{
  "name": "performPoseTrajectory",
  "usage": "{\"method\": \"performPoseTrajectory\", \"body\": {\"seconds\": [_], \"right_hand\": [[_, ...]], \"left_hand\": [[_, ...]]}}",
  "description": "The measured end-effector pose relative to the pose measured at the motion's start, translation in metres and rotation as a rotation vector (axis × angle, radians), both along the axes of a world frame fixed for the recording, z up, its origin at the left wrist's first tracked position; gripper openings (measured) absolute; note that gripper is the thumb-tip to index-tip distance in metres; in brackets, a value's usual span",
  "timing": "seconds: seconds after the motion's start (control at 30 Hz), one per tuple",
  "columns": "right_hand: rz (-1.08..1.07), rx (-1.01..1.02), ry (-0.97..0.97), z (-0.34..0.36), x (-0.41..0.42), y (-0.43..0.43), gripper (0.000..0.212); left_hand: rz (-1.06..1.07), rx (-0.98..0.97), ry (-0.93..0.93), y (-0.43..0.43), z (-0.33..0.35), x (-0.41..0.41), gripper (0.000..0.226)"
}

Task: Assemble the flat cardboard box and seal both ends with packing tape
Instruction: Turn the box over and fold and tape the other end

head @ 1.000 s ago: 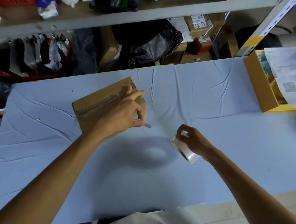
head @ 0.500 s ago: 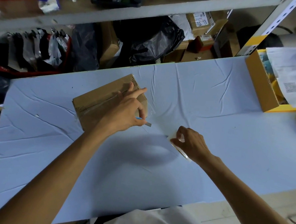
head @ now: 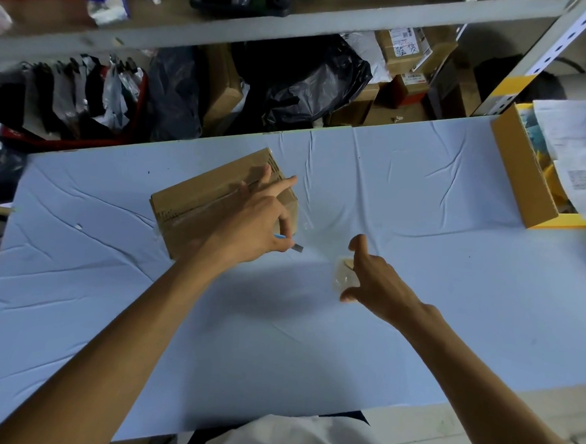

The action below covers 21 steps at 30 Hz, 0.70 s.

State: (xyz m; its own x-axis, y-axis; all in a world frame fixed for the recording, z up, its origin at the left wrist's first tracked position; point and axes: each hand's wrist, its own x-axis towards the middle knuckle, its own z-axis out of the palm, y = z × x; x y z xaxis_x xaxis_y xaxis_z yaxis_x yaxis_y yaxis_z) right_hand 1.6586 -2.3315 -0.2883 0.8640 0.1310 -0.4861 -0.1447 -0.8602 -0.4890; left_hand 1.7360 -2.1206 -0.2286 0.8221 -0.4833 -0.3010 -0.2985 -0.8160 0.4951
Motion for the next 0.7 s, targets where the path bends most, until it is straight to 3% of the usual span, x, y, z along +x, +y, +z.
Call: {"method": "performPoseTrajectory", "body": {"seconds": [0.2,0.43,0.6,0.7], "right_hand": [[0.123,-0.094,-0.214,-0.013,0.015,-0.007,0.068],[0.302,-0.101,-0.067,-0.04,0.015,-0.01,0.083],[0.256,-0.103,-0.058,-0.052,0.001,-0.009,0.085],[0.236,-0.109,-0.094,-0.058,-0.001,-0.005,0.076]], "left_hand": [[0.002,-0.003,-0.056,0.001,-0.006,-0.003,0.029],[-0.076,-0.281,-0.325,0.013,-0.035,-0.029,0.016],[0.127,-0.259,0.087,0.011,-0.08,-0.077,0.015],[0.335,-0.271,0.173,0.012,-0.123,-0.08,0.011]]}}
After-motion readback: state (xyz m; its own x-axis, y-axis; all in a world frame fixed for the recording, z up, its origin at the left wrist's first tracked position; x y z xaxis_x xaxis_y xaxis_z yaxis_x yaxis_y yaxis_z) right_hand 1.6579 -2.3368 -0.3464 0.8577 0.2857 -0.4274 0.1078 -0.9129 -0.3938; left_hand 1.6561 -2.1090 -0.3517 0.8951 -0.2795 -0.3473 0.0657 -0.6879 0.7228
